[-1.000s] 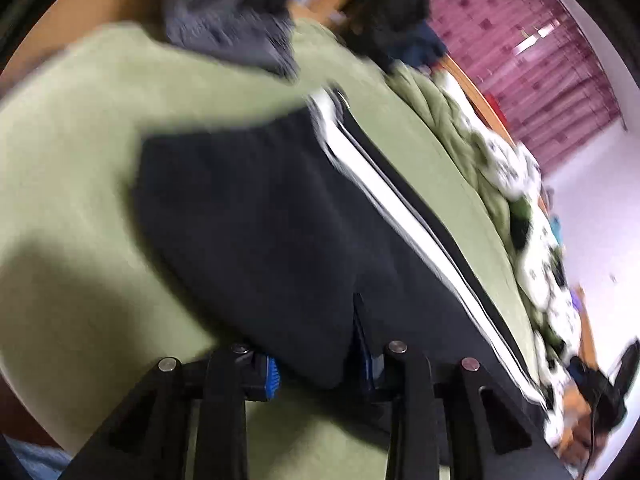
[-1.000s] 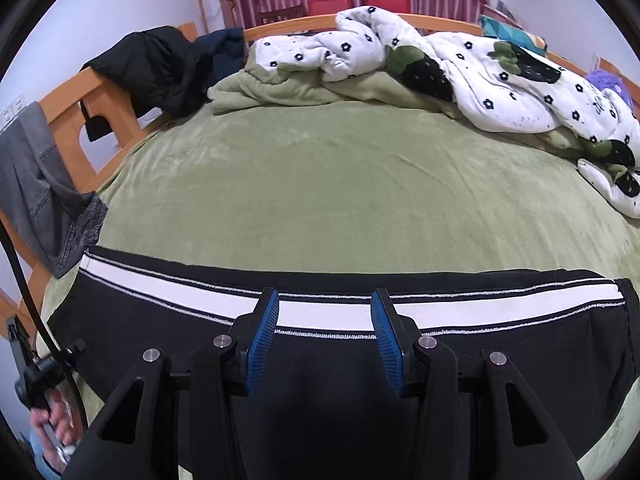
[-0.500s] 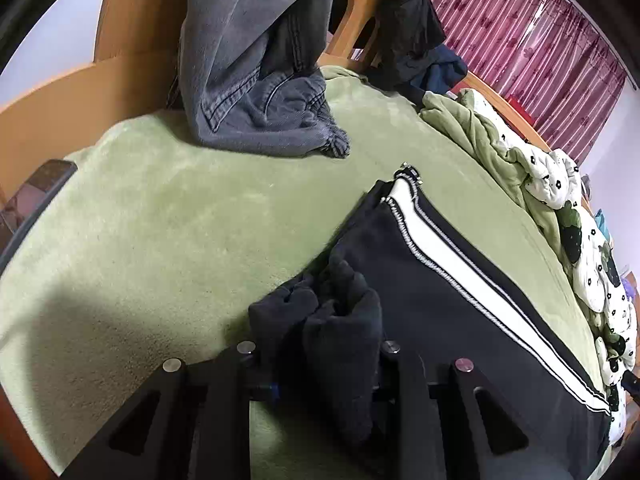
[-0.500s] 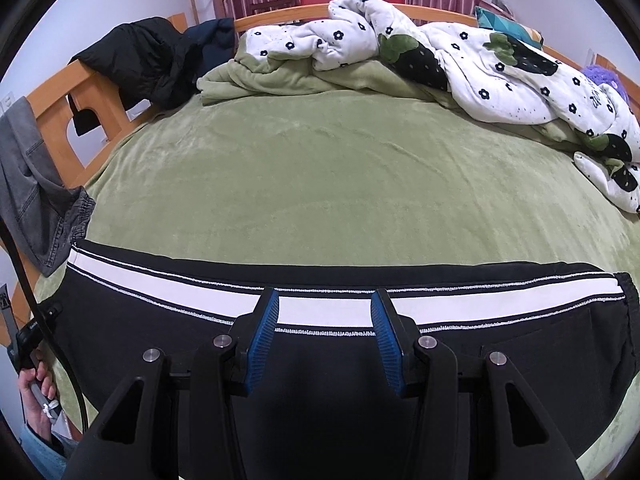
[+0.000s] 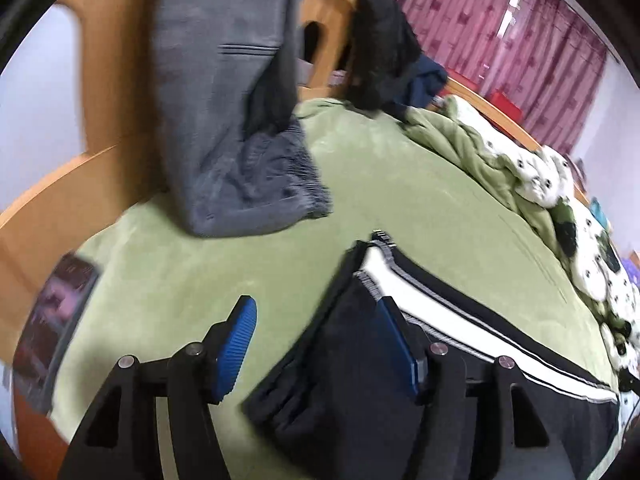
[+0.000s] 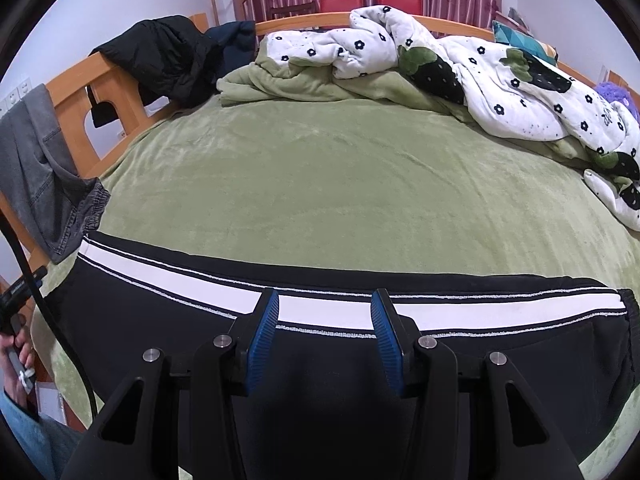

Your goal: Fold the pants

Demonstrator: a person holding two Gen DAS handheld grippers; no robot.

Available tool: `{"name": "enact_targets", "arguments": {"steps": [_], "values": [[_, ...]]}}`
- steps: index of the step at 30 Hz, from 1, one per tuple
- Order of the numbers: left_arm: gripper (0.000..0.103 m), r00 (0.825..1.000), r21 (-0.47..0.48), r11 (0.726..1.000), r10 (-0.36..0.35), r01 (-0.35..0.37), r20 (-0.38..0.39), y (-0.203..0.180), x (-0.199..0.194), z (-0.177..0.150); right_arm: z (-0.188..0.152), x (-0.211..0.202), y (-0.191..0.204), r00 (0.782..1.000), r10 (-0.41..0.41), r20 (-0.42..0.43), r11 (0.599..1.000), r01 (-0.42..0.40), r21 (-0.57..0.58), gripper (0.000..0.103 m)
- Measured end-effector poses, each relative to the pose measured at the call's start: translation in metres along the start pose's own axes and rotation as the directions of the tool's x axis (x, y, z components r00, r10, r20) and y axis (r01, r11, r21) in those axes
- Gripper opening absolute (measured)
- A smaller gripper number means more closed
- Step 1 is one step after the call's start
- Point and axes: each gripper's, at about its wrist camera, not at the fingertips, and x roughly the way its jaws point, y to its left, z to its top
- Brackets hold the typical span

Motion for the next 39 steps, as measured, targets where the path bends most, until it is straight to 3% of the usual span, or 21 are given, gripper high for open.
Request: {"name": "enact_targets", "arguments": {"steps": [6,7,8,10,12,13,14,15,17,22,24,26,28,31,33,35,39], "values": [[0.060,0.994,0.026,0.995,-0.095,0.096,-0.055,-0.035,0.040,0.017,-0.001,0.005,0.002,0.999,-0.037,-0.009,0.999,0.037,-0.022,0.047],[0.055,0.993,0.026,0.995,-0.099,0.100,-0.061,-0.040,0.051,0.021,-0.001,0.006,0.001,0.999,-0.042,-0.014,0.999,0.042,-0.015,0.047],[0.035,0.994,0.032,0.996,-0.077,0.080,-0.072,-0.043,0.063,0.024,0.000,0.009,0.000,0.999,-0.045,-0.022,0.999,0.045,-0.006,0.047],[0.009,0.991,0.061,0.997,-0.044,0.052,-0.123,-0.047,0.087,0.026,0.000,0.014,-0.003,0.998,-0.047,-0.042,0.999,0.048,0.002,0.047],[0.003,0.997,0.076,0.997,-0.017,0.023,-0.074,-0.044,0.086,0.027,-0.001,0.017,-0.004,0.997,-0.051,-0.053,0.999,0.052,0.000,0.047],[0.002,1.000,0.074,0.997,0.005,-0.004,-0.018,-0.040,0.078,0.030,-0.001,0.019,-0.004,0.997,-0.057,-0.057,0.998,0.057,-0.003,0.047],[0.002,0.997,0.072,0.995,0.074,-0.076,0.032,-0.035,0.072,0.035,-0.002,0.020,-0.004,0.997,-0.060,-0.058,0.998,0.060,-0.006,0.047],[0.002,0.994,0.064,0.992,0.108,-0.109,0.029,-0.029,0.073,0.038,-0.002,0.021,-0.004,0.996,-0.062,-0.060,0.998,0.061,-0.008,0.047],[0.002,0.998,0.054,0.998,0.035,-0.032,-0.058,-0.020,0.083,0.037,-0.002,0.025,-0.002,0.996,-0.057,-0.069,0.998,0.056,-0.013,0.047],[0.003,0.994,0.054,0.996,-0.061,0.066,-0.088,-0.030,0.072,0.026,-0.004,0.027,0.009,0.995,-0.064,-0.074,0.996,0.060,-0.062,0.047],[0.010,0.993,0.079,0.994,-0.068,0.076,-0.092,-0.040,0.068,0.026,-0.005,0.026,0.012,0.995,-0.062,-0.076,0.995,0.056,-0.077,0.047],[0.040,0.994,0.103,0.992,-0.071,0.080,-0.080,-0.047,0.065,0.026,-0.006,0.024,0.015,0.996,-0.058,-0.070,0.995,0.052,-0.088,0.047],[0.056,0.993,0.093,0.992,-0.081,0.089,-0.087,-0.050,0.071,0.027,-0.007,0.022,0.017,0.997,-0.052,-0.061,0.994,0.046,-0.096,0.047],[0.055,0.989,0.054,0.994,-0.092,0.099,-0.114,-0.046,0.081,0.024,-0.008,0.022,0.016,0.996,-0.059,-0.063,0.994,0.052,-0.101,0.047],[0.046,0.986,0.032,0.993,-0.106,0.111,-0.131,-0.043,0.091,0.021,-0.009,0.023,0.015,0.996,-0.062,-0.069,0.993,0.055,-0.101,0.047],[0.018,0.987,0.037,0.997,-0.061,0.067,-0.146,-0.041,0.100,0.020,-0.008,0.024,0.014,0.995,-0.069,-0.069,0.993,0.062,-0.100,0.047],[0.012,0.993,0.008,0.998,-0.062,0.063,-0.101,-0.033,0.094,0.020,-0.007,0.025,0.014,0.995,-0.074,-0.067,0.992,0.067,-0.105,0.047]]}}
